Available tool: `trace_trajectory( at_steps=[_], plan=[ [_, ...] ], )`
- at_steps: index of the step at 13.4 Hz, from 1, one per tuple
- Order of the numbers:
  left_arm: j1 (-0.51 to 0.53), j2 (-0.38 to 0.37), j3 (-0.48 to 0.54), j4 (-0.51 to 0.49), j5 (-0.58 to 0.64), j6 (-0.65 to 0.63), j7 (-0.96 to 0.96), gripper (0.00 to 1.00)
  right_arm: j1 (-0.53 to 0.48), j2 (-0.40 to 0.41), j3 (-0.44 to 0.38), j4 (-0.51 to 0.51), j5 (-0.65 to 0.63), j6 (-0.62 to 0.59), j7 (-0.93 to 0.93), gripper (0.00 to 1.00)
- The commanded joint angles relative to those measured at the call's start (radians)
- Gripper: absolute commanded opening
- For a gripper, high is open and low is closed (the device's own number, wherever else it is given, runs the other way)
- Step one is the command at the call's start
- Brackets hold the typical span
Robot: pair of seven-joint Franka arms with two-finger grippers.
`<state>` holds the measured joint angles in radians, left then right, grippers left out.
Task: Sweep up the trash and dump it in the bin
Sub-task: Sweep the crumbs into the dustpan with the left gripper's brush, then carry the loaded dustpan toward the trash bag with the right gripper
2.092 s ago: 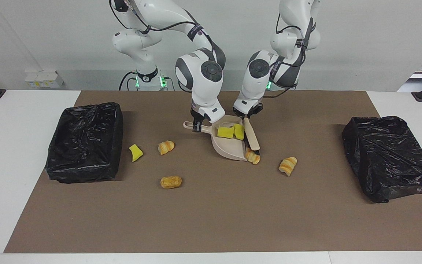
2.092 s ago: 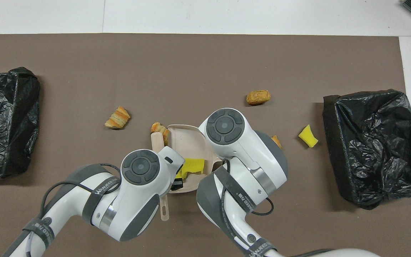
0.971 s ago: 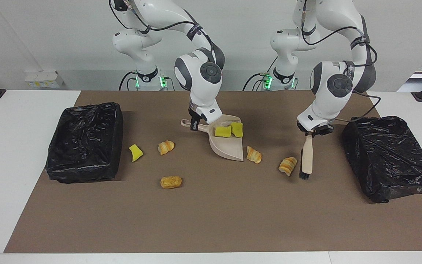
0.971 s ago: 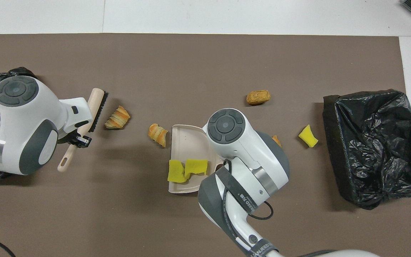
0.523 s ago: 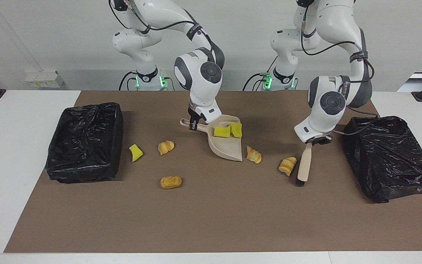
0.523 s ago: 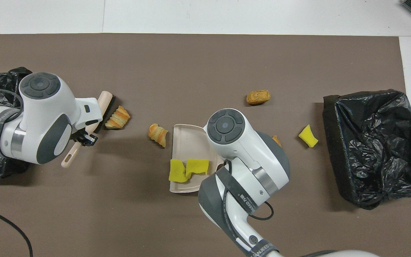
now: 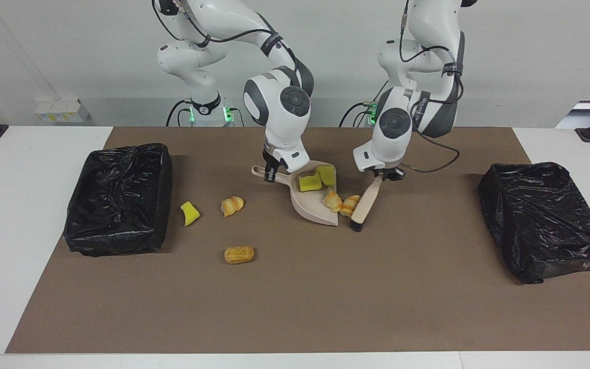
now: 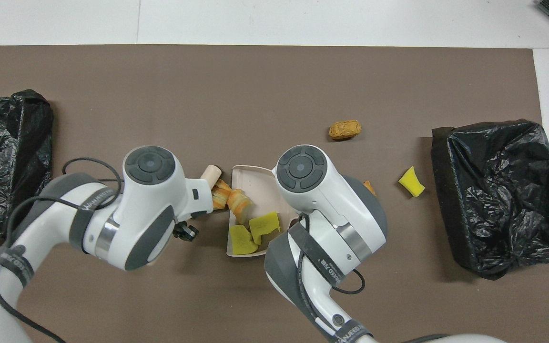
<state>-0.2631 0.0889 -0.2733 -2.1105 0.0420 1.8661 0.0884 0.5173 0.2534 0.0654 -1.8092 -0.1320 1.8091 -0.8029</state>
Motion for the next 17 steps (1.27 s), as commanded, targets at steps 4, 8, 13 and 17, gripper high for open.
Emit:
trace_trajectory(
  at_steps=[4, 8, 13, 17],
  plan=[
    [-0.156, -0.052, 0.022, 0.056, -0.178, -0.054, -0.338, 0.00, -0.031, -0.034, 0.007, -0.077, 0.029, 0.099, -0.013, 0.00],
    [-0.122, -0.119, 0.034, 0.066, -0.183, -0.160, -0.429, 0.00, -0.065, -0.034, 0.007, -0.119, 0.103, 0.238, -0.165, 0.00],
    [-0.097, -0.230, 0.026, 0.046, -0.180, -0.235, -0.539, 0.00, -0.085, -0.022, 0.005, -0.104, 0.155, 0.288, -0.262, 0.00],
    [-0.113, -0.369, -0.064, -0.144, -0.250, -0.188, -0.593, 0.00, -0.166, -0.033, 0.007, -0.015, 0.155, 0.190, -0.347, 0.00]
  ],
)
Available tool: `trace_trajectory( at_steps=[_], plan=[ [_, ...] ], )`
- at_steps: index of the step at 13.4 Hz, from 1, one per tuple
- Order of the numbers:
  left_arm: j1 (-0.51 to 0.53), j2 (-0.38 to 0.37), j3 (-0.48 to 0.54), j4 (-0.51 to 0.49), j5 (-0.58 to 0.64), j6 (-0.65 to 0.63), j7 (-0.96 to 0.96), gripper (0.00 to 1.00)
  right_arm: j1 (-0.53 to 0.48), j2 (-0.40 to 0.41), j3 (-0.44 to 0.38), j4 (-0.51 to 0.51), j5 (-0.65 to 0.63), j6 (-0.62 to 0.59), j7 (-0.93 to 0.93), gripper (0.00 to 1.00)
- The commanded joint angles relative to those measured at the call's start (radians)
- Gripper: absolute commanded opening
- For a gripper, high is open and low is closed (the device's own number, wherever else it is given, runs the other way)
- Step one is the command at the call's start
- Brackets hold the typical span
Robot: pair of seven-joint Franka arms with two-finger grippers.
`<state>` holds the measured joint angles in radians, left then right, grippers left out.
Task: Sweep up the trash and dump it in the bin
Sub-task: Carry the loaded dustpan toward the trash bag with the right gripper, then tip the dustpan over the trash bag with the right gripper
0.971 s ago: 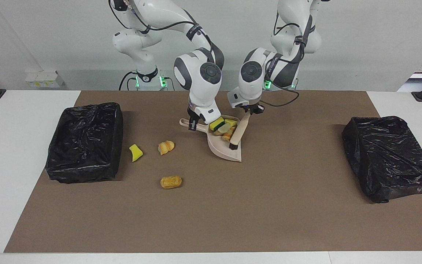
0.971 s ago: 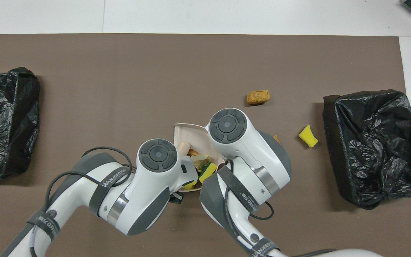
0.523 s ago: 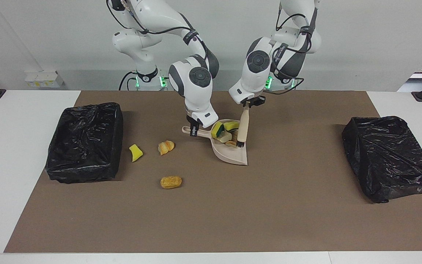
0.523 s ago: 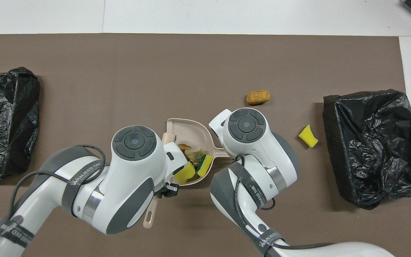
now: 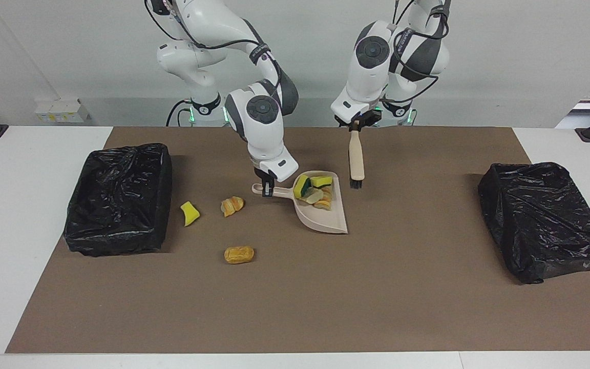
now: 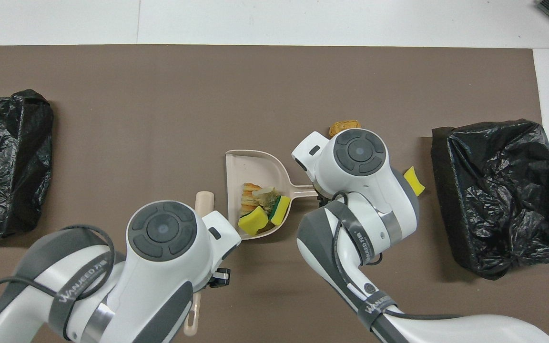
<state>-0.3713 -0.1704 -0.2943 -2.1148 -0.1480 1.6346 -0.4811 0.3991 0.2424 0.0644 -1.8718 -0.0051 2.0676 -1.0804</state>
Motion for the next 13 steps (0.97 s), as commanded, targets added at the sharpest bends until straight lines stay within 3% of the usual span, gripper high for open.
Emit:
trace_trajectory(
  at_steps=[1, 4, 6, 13],
  plan=[
    [0.002, -0.142, -0.090, -0.198, -0.100, 0.080, -0.025, 0.00, -0.075, -0.020, 0.008, 0.077, 0.028, -0.108, -0.099, 0.00],
    [-0.001, -0.150, -0.224, -0.278, -0.227, 0.175, -0.161, 0.00, -0.156, -0.028, 0.006, 0.147, 0.028, -0.214, -0.173, 0.00],
    [-0.003, -0.158, -0.298, -0.333, -0.243, 0.276, -0.208, 0.00, -0.228, -0.029, 0.006, 0.201, 0.028, -0.303, -0.252, 0.00],
    [-0.009, -0.158, -0.350, -0.416, -0.289, 0.361, -0.225, 0.02, -0.511, -0.066, -0.006, 0.244, 0.016, -0.391, -0.675, 0.00]
  ],
)
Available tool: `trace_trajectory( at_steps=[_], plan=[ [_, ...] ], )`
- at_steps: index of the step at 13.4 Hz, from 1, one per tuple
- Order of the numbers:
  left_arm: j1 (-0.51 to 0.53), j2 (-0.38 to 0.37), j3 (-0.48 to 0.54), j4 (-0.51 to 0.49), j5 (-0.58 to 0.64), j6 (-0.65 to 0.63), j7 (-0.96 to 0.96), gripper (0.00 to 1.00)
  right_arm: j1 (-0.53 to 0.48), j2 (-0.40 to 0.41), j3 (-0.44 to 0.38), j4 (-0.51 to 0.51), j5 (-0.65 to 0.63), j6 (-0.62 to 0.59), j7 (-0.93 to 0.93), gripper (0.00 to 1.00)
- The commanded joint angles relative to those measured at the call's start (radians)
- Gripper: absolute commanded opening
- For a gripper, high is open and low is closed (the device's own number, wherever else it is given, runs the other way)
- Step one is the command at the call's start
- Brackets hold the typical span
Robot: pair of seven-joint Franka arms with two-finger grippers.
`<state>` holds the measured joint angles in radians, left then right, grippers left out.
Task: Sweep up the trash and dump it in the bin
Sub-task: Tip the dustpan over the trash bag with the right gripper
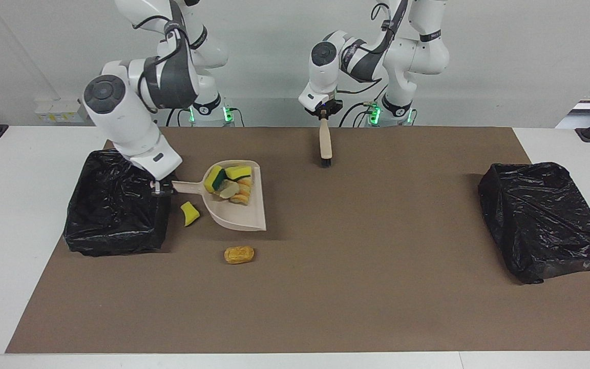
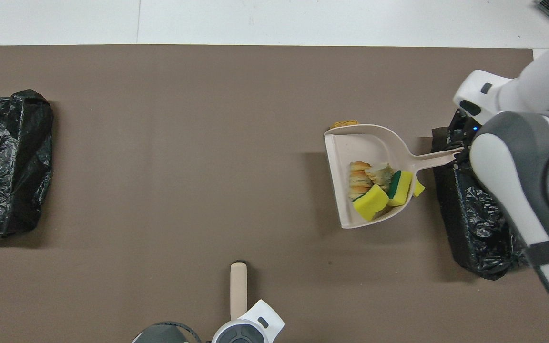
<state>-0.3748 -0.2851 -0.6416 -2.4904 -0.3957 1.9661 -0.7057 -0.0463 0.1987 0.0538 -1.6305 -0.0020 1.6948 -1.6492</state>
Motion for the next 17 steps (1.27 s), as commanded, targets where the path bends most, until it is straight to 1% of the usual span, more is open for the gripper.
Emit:
trace_trajectory(
  at_steps=[1, 2, 3, 4, 5, 6, 7, 8, 9, 11, 12, 14, 15, 16, 17],
  plan=[
    [-0.003, -0.037, -0.003, -0.039, -0.045, 0.039, 0.006, 0.10, -0.116, -0.021, 0.005, 0.003, 0.008, -0.008, -0.166, 0.00],
    [0.000, -0.034, -0.003, -0.038, -0.045, 0.040, 0.017, 0.24, -0.169, -0.022, 0.005, 0.001, 0.007, -0.003, -0.228, 0.00],
    [0.004, -0.029, -0.001, -0.035, -0.045, 0.039, 0.040, 0.34, -0.209, -0.022, 0.003, 0.001, 0.002, -0.001, -0.277, 0.00],
    [0.007, -0.014, 0.002, -0.025, -0.045, 0.039, 0.066, 0.49, -0.249, -0.024, 0.001, 0.003, -0.006, -0.001, -0.314, 0.00],
    [0.008, 0.004, 0.005, -0.007, -0.046, 0.036, 0.089, 0.59, -0.300, -0.024, 0.001, 0.003, -0.021, -0.001, -0.349, 0.00],
    [0.013, 0.015, 0.007, -0.001, -0.046, 0.037, 0.122, 0.85, -0.346, -0.024, 0.003, 0.003, -0.048, 0.000, -0.380, 0.00],
    [0.023, 0.021, 0.011, 0.010, -0.040, 0.039, 0.167, 1.00, -0.378, -0.022, 0.003, 0.012, -0.079, 0.000, -0.395, 0.00],
    [0.045, 0.029, 0.017, 0.033, -0.038, 0.037, 0.213, 1.00, -0.407, -0.022, 0.001, 0.027, -0.113, 0.006, -0.396, 0.00],
    [0.065, 0.033, 0.045, 0.069, -0.035, 0.028, 0.225, 1.00, -0.412, -0.025, 0.003, 0.029, -0.160, 0.026, -0.386, 0.00],
    [0.063, 0.052, 0.141, 0.172, -0.022, -0.005, 0.226, 1.00, -0.400, -0.050, 0.012, 0.029, -0.293, 0.049, -0.332, 0.00],
    [0.065, 0.067, 0.178, 0.238, 0.030, -0.036, 0.226, 1.00, -0.397, -0.064, 0.023, 0.029, -0.373, 0.049, -0.276, 0.00],
    [0.066, 0.116, 0.256, 0.370, 0.189, -0.117, 0.227, 1.00, -0.318, -0.074, 0.021, 0.024, -0.520, 0.040, -0.177, 0.00],
    [0.076, 0.135, 0.285, 0.424, 0.243, -0.150, 0.238, 1.00, -0.298, -0.074, 0.023, 0.024, -0.599, 0.031, -0.147, 0.00],
    [0.083, 0.159, 0.340, 0.474, 0.282, -0.180, 0.289, 1.00, -0.258, -0.074, 0.023, 0.026, -0.665, 0.011, -0.124, 0.00],
    [0.085, 0.182, 0.388, 0.525, 0.302, -0.211, 0.367, 1.00, -0.233, -0.076, 0.021, 0.029, -0.696, -0.016, -0.116, 0.00]
  ],
)
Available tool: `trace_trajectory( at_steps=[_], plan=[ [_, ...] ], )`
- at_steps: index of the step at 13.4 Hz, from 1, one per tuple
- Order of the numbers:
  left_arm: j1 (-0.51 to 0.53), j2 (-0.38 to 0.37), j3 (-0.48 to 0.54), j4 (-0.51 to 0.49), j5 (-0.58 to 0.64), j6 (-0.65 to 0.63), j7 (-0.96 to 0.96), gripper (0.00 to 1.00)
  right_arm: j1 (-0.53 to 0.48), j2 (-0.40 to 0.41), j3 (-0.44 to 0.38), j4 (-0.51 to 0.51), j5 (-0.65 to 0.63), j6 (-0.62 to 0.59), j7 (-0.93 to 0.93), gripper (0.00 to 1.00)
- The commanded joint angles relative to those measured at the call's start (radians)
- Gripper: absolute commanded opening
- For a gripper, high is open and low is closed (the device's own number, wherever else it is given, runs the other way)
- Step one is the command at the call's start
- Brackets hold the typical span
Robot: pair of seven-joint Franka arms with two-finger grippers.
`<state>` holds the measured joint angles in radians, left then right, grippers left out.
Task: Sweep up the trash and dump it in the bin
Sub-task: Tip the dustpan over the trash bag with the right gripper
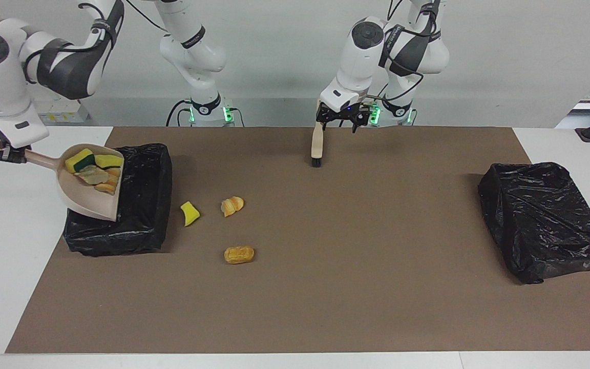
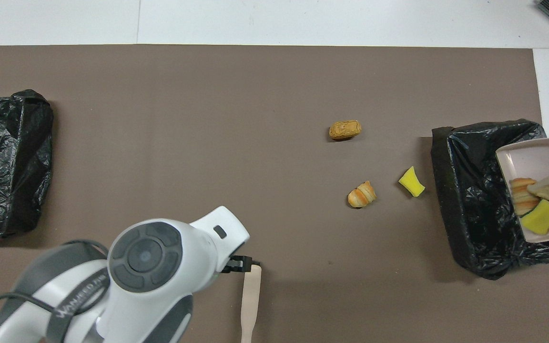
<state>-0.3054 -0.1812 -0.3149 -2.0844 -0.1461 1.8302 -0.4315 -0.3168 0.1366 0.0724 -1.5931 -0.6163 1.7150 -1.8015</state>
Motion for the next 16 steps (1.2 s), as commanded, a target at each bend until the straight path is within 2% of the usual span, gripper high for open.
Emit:
trace_trajectory(
  at_steps=[1, 3, 6, 10, 13, 16],
  plan=[
    [0.015, 0.094, 0.124, 0.157, 0.054, -0.089, 0.133, 1.00, 0.047, -0.017, 0.004, -0.007, -0.103, -0.054, 0.036, 0.00],
    [0.015, 0.115, 0.226, 0.234, 0.091, -0.095, 0.164, 1.00, 0.055, -0.057, 0.004, -0.007, -0.135, -0.067, 0.018, 0.00],
    [0.086, 0.150, 0.278, 0.363, 0.126, -0.149, 0.269, 1.00, 0.055, -0.113, 0.004, 0.010, -0.097, -0.132, 0.017, 0.00],
    [0.247, 0.157, 0.280, 0.533, 0.131, -0.307, 0.489, 1.00, 0.056, -0.124, 0.001, 0.019, 0.151, -0.189, 0.082, 0.00],
    [0.285, 0.155, 0.280, 0.575, 0.134, -0.359, 0.531, 1.00, 0.117, -0.149, 0.001, -0.017, 0.260, -0.216, 0.280, 0.00],
    [0.285, 0.137, 0.277, 0.570, 0.151, -0.388, 0.531, 1.00, 0.238, -0.195, 0.001, -0.086, 0.343, -0.210, 0.647, 0.00]
  ],
)
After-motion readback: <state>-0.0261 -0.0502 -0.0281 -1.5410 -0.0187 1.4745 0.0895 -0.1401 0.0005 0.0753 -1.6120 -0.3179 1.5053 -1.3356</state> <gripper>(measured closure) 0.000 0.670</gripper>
